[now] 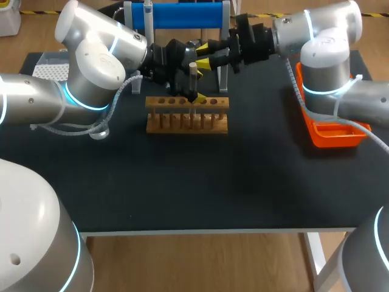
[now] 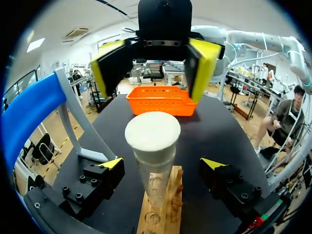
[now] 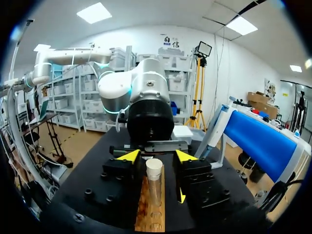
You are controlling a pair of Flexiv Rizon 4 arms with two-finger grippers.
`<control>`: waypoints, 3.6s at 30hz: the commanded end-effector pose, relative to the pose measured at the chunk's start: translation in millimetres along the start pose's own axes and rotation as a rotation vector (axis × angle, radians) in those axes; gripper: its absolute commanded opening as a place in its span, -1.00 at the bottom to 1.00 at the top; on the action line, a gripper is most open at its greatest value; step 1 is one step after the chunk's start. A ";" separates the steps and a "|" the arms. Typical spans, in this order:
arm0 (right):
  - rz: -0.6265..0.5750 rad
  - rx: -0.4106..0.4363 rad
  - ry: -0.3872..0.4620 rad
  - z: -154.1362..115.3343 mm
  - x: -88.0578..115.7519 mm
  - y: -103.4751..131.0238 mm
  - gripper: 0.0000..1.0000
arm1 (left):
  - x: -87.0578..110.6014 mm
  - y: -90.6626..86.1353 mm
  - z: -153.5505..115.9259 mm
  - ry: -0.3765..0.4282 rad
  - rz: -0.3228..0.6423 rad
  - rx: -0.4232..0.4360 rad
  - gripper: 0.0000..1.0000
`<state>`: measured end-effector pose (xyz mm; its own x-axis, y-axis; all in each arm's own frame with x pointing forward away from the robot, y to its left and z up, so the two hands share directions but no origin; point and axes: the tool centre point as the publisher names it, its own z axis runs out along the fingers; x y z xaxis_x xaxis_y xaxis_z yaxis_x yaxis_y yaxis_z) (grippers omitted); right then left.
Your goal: Invert the test tube, pick up the pipette, mount the tip to pipette, aspirate from beaker and dispense into the tube, eject the tip, return the pipette, and cap with the stopper.
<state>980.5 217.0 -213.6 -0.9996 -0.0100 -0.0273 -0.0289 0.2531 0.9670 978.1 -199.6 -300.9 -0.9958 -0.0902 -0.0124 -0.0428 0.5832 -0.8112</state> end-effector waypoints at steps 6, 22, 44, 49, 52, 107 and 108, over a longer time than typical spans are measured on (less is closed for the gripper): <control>-0.014 -0.155 -0.004 5.3 -0.6 1.8 -1.00 | -1.8 -0.2 0.5 0.004 0.000 -0.002 1.00; 0.025 -0.204 0.036 16.0 2.4 2.7 -1.00 | -1.8 -0.2 0.5 0.004 0.000 -0.002 1.00; 0.059 -0.203 0.053 22.4 5.2 -6.8 -1.00 | -1.8 -0.2 0.5 0.004 0.000 -0.002 1.00; 0.021 -0.289 0.041 13.5 5.3 6.8 -1.00 | -1.8 -0.2 0.5 0.004 0.000 -0.002 1.00; -0.009 -0.310 0.025 7.5 4.7 12.3 -1.00 | -1.8 -0.2 0.5 0.004 0.000 -0.002 1.00; -0.095 -0.077 -0.234 -53.6 -15.5 -28.7 1.00 | 5.6 23.6 -45.2 -0.127 -0.055 0.011 1.00; -0.095 -0.077 -0.234 -53.6 -15.5 -28.7 1.00 | 6.4 24.0 -46.4 -0.128 -0.055 0.011 1.00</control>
<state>997.2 158.6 -227.5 -0.9661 0.1967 -0.1675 -0.1307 0.1873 0.9736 977.2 -155.0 -295.4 -0.9760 -0.2151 -0.0323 -0.0995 0.5734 -0.8132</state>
